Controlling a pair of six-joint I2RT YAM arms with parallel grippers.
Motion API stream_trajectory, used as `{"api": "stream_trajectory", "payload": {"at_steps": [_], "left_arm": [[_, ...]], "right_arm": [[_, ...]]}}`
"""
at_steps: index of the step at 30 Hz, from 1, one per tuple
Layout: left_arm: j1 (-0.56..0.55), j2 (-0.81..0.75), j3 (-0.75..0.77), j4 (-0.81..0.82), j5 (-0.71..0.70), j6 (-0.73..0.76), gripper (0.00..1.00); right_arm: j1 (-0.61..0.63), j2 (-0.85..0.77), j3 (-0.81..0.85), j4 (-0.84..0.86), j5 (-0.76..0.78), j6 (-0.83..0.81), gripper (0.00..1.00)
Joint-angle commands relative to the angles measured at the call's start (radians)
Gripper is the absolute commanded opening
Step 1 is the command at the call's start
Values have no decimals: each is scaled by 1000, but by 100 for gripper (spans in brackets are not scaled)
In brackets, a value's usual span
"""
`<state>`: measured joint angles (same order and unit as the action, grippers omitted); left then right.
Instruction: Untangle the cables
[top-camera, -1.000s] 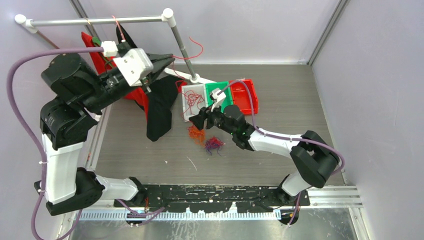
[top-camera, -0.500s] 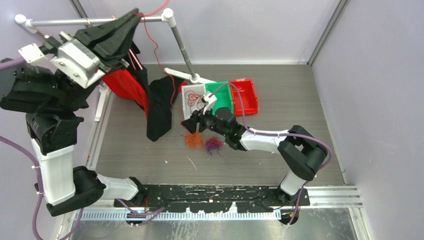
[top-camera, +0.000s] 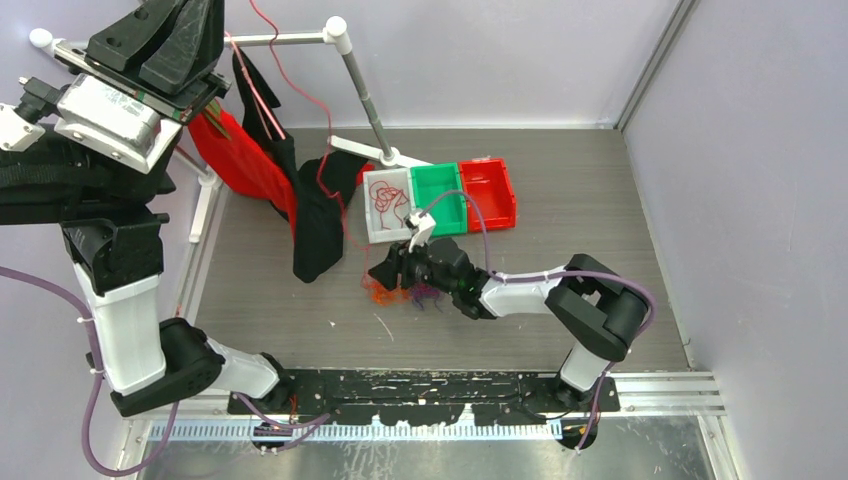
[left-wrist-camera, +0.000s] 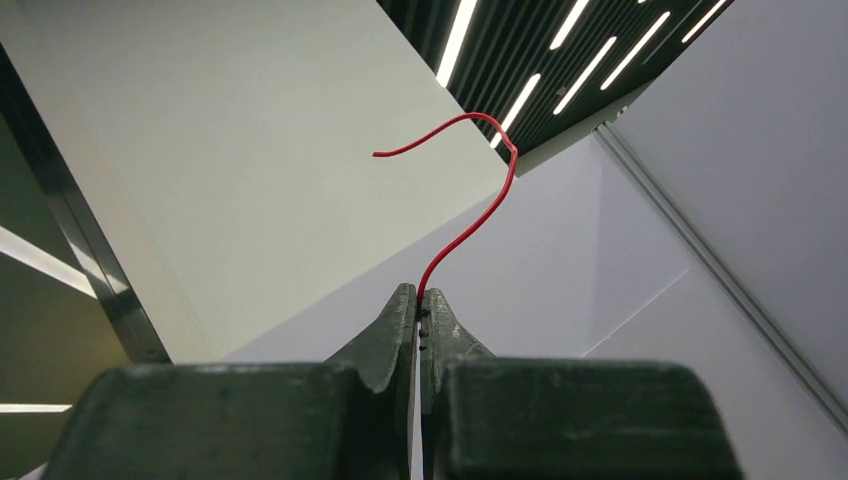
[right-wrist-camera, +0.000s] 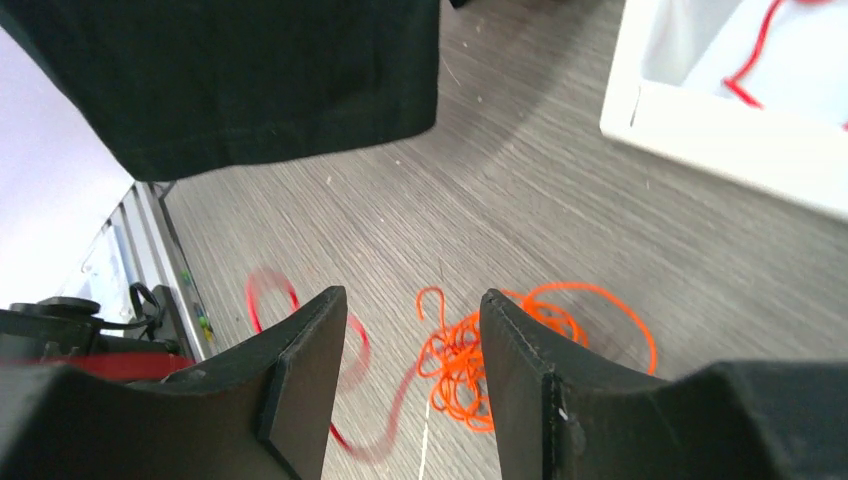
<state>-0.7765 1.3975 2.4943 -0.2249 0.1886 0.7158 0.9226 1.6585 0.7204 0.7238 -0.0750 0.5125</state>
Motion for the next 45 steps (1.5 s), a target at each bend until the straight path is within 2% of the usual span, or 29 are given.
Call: {"api": "stream_trajectory", "payload": {"at_steps": [1,3,8,14,17,18,22,25,28,30,36,40,45], "left_arm": [[6,-8,4,92,33,44,0],[6,4,9,145,48,64,0],[6,92,136,284,61,111,0],[6,102,113,447,123,240,0],[6,135,165,524,156,281,0],[6,148,192,528,168,296,0],[6,155,241,542,232,341,0],[6,126,219,529,238,354,0],[6,98,182,530,224,369,0],[6,93,182,529,219,370,0],[6,61,135,497,197,378,0],[6,51,121,478,198,381,0],[6,53,132,455,203,395,0]], "right_arm": [[8,-51,-32,30,79,34,56],[9,-60,-28,-19,76,27,56],[8,-53,-26,-55,77,37,56],[8,-100,-51,-101,99,25,53],[8,-127,-63,-147,110,20,51],[8,-137,-65,-164,115,20,48],[7,-182,-64,-258,154,12,25],[8,-211,-35,-405,211,-6,23],[7,-249,-23,-502,275,4,28],[7,-285,-23,-509,268,-31,38],[9,-389,-73,-284,50,-157,61],[17,-324,-20,-191,-122,-195,66],[32,-167,104,-168,-230,-252,67]]}}
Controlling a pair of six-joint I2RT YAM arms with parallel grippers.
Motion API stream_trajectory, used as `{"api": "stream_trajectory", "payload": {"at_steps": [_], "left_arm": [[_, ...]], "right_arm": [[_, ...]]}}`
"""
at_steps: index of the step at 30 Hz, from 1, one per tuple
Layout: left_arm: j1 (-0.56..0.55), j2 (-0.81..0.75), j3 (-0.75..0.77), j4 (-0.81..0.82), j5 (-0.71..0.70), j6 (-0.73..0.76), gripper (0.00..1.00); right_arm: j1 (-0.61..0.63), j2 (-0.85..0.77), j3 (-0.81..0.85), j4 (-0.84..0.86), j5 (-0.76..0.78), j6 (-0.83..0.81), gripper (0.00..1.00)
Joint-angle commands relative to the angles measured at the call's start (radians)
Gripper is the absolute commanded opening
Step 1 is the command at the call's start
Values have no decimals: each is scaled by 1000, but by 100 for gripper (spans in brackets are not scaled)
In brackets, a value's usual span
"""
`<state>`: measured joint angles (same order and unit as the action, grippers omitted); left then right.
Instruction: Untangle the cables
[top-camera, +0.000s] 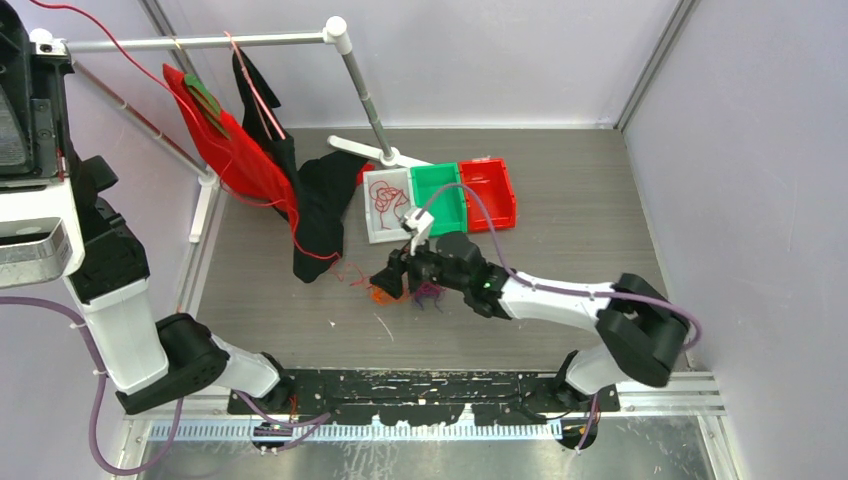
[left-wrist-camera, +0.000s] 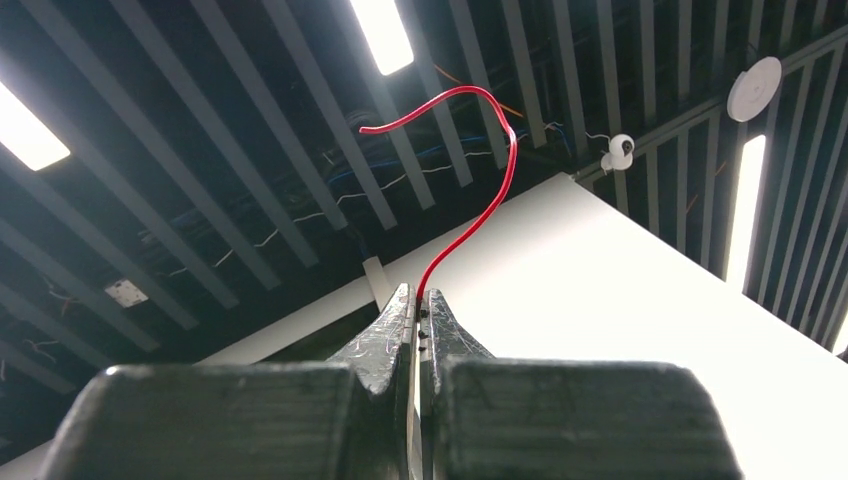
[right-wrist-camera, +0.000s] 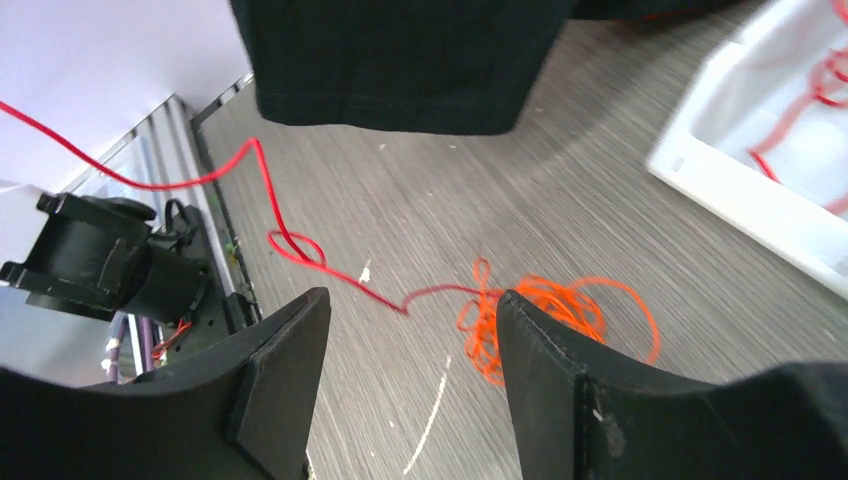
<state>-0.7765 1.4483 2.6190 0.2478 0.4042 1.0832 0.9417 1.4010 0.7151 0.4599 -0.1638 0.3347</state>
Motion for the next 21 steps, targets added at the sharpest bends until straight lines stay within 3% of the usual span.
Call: {"api": "stream_trajectory", "payload": {"at_steps": [1,7,9,11,12,15,21], "left_arm": [[6,2,6,-23,-12,30,0],[6,-11,-19,-52,-26,44,0],[6,-15,-30,-53,-28,42,0],[6,-24,-44,-53,-28,40,0],[5,-29,-55,-53,-30,39,0],[6,-68,-134,-54,-54,27,0],[6,-207,-366,-102,-156,-44,0]], "right_arm": [[12,118,127,96,-157,-79,67],[14,221,215,96,-219,-83,63],[13,229,231,68,-189,-92,58],[13,222,242,35,-142,-111,43],[13,211,239,30,-121,-120,29],[12,145,224,53,-80,-144,3],[-4,6,251,3,-15,-185,1]]}}
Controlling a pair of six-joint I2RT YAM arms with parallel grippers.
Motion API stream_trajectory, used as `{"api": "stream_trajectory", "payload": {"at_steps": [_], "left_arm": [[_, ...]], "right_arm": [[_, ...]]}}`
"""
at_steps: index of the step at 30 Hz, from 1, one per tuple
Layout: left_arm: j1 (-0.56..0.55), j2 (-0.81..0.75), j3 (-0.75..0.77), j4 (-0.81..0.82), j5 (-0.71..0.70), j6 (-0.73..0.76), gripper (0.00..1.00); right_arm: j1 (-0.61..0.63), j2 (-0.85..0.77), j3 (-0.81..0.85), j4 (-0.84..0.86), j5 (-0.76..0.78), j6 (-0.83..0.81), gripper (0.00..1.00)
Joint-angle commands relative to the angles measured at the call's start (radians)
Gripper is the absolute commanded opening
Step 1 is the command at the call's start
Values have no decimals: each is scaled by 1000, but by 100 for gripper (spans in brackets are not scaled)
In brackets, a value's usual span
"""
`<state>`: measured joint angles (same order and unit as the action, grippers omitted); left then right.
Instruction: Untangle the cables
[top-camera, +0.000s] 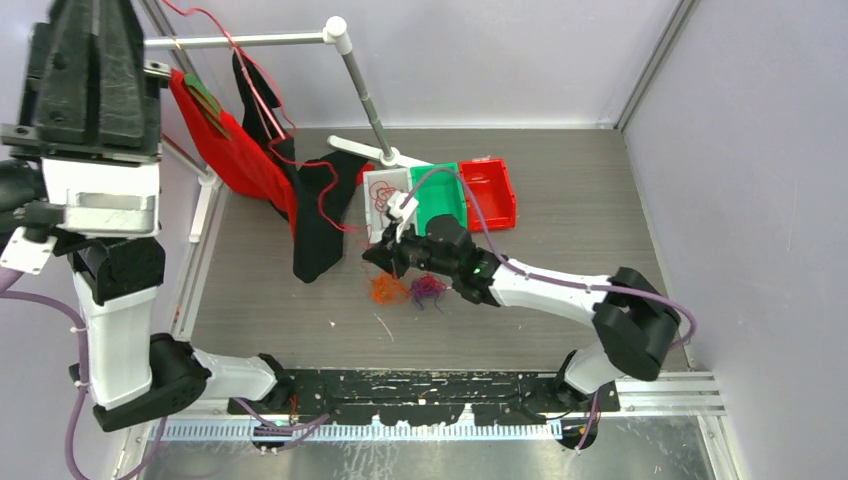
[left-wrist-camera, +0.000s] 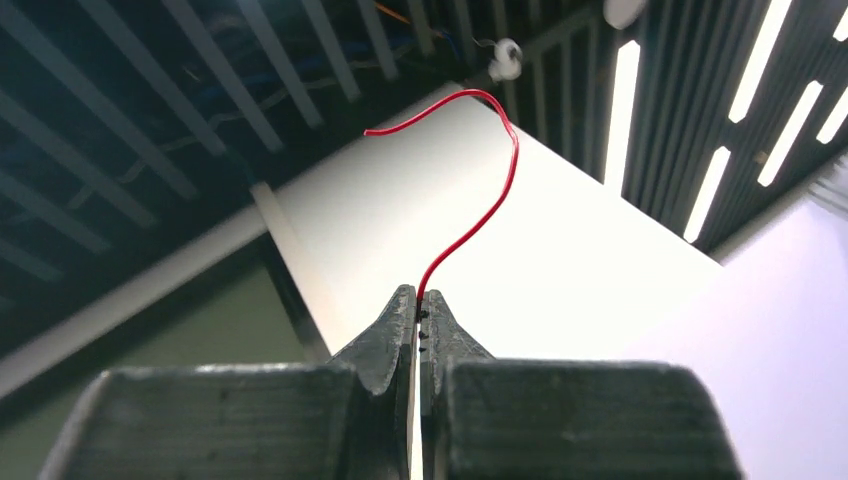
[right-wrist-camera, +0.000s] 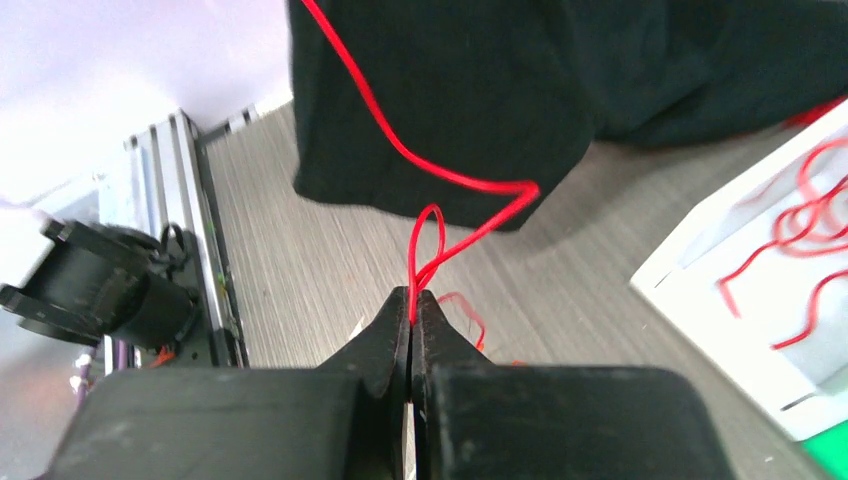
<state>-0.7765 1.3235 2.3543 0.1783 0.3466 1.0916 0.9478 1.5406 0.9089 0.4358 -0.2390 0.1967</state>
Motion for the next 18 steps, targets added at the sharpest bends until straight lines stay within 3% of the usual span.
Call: {"api": "stream_trajectory", "payload": {"at_steps": [1,9,18], "left_arm": [[6,-106,-147,-45,-117,-70,0],[5,-262,-471,-160,-227,-216,0],[5,-305,-598,-313,-297,-319,0]], "right_arm": [[-14,-156,57,27,67,-52,1],[-42,-301,67,74,118,-40,1],[-144,-291,111,119,126,62,1]]}}
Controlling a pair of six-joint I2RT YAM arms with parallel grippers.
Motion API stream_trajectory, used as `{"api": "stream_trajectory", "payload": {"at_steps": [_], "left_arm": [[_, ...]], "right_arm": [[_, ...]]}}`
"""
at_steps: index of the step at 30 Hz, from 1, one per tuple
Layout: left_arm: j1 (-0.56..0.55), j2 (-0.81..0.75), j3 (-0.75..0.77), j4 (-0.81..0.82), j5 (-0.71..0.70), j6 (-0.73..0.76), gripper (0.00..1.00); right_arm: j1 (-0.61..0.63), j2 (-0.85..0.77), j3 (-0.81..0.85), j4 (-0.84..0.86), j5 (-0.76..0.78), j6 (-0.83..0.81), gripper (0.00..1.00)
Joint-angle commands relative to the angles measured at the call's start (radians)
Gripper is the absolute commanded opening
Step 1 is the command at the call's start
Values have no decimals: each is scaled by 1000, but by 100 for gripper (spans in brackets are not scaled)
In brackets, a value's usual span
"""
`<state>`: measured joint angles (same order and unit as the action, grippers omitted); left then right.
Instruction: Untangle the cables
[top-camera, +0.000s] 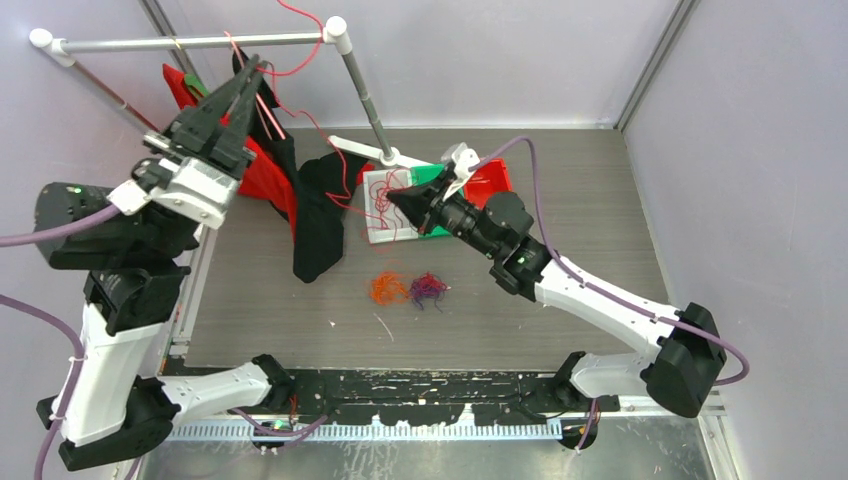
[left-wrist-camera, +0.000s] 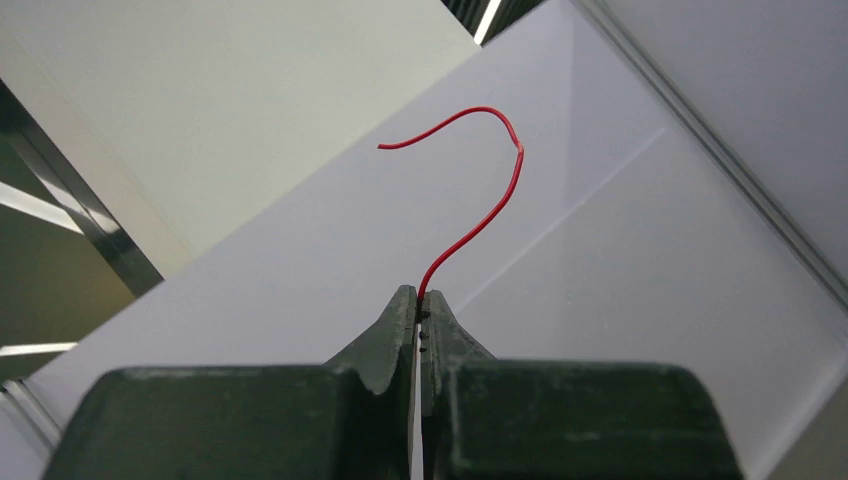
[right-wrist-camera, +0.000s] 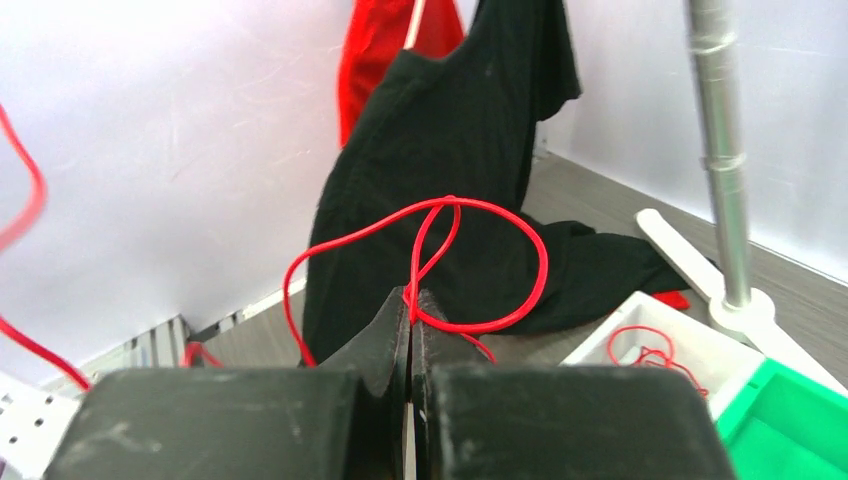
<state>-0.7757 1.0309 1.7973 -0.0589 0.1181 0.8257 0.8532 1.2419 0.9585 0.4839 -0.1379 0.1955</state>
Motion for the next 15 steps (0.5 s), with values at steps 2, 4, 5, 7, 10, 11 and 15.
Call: {"api": "stream_trajectory", "payload": {"at_steps": [2,4,5,7,10,11,15], "left_arm": [[5,-14,-75,-100,-104,-45,0],[6,-8,-104,-122,-147,-24,0],[6,-1,-116,-130,-167,-8,0],[6,22,-133,-142,-212,16,0],[6,70,-146,-164,-263,67,0],[7,83,-163,-159,-273,97,0],[40,143,-205,-116,-276,165,0]], "right_arm": [[-83,43,78,60,28,90,1],[-125,93,101,60,12,144,1],[-145,123,113,58,3,165,1],[-175,187,145,40,-5,198,1],[-203,282,187,32,-21,227,1],[-206,310,201,32,-23,231,1],[-219,455,282,30,-37,249,1]]}}
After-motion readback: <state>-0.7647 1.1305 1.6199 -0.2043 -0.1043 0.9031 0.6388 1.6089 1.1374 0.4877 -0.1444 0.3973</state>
